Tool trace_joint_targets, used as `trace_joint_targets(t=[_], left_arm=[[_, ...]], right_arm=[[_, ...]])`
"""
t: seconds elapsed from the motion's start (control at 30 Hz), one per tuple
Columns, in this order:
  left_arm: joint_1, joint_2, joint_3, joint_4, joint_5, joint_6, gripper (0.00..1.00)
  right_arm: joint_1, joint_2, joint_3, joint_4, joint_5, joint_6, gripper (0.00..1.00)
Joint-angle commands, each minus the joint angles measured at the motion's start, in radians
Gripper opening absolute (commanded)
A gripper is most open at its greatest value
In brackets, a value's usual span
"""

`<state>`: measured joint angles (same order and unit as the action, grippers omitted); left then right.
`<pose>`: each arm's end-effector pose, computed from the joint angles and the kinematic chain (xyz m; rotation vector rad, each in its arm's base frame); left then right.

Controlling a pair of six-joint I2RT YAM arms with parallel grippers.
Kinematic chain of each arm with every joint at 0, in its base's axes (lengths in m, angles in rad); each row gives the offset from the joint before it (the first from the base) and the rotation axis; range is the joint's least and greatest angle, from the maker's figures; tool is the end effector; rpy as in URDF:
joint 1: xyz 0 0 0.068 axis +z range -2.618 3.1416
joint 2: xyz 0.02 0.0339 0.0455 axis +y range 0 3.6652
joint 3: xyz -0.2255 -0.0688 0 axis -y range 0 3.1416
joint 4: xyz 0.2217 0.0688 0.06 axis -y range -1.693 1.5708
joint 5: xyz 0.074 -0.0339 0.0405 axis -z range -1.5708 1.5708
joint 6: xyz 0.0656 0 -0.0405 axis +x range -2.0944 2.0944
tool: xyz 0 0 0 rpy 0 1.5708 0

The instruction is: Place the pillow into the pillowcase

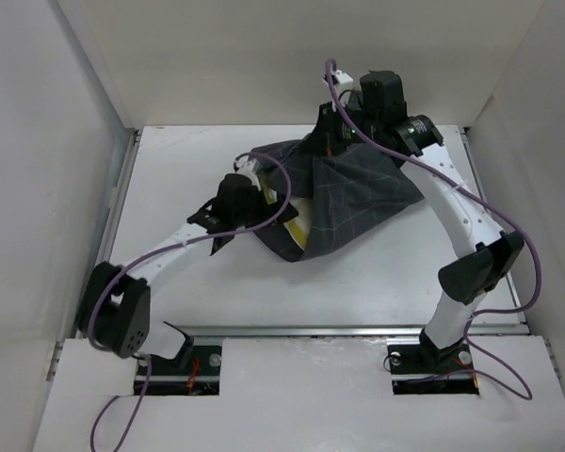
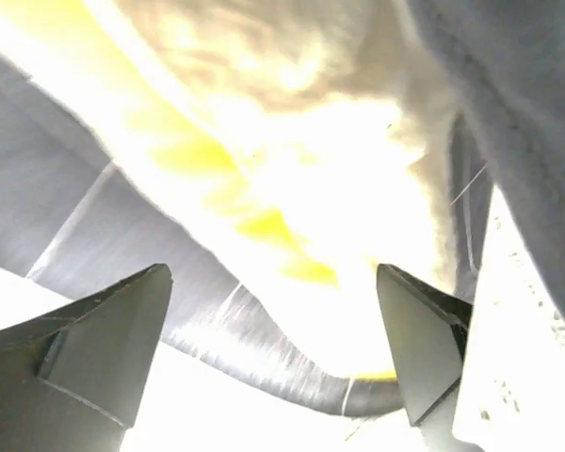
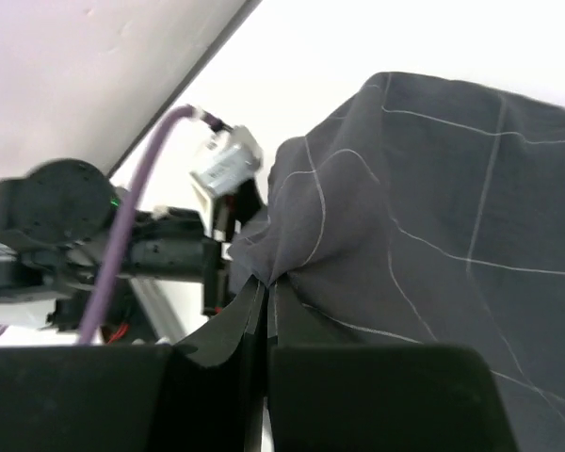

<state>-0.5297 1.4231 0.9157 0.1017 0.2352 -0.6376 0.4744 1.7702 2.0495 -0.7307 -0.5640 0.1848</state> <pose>0.2825 -0.1831 0.2269 0.0499 2.1018 -0.9676 0.3200 0.2037 0.3969 -0.6651 1.9779 0.9792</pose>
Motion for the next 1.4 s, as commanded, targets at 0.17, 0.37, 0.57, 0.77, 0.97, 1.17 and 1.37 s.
trace_joint_targets(t=[0.17,0.37,0.57,0.77,0.97,1.17,1.37], left_arm=[[0.085,-0.426,-0.009,-0.436,-0.275,0.023,1.0],[0.122,-0.627,0.074,-0.788,-0.64,-0.218,1.0],[0.131,-0.71,0.043,-0.806,-0.663,-0.203,0.88],[0.131,-0.678,0.006,-0.775,-0.628,-0.203,0.58],[0.131,-0.648,0.011,-0.771,-0.651,-0.203,0.71],[0.131,-0.543,-0.043,-0.675,-0.57,-0.165,0.97],[0.14,-0.301,-0.022,-0.548,-0.455,-0.106,0.78]], right_arm=[[0.137,-0.035,-0.118,0.206,-0.161,0.016,0.04],[0.314,-0.015,-0.276,0.272,-0.087,0.016,0.11],[0.352,0.104,-0.351,0.453,-0.311,0.076,0.25],[0.32,0.088,-0.319,0.409,-0.298,0.015,1.0],[0.089,0.003,-0.347,0.288,0.083,0.015,1.0],[-0.054,0.061,-0.364,0.145,0.457,-0.056,1.0],[-0.089,0.231,-0.331,0.132,0.44,-0.114,1.0]])
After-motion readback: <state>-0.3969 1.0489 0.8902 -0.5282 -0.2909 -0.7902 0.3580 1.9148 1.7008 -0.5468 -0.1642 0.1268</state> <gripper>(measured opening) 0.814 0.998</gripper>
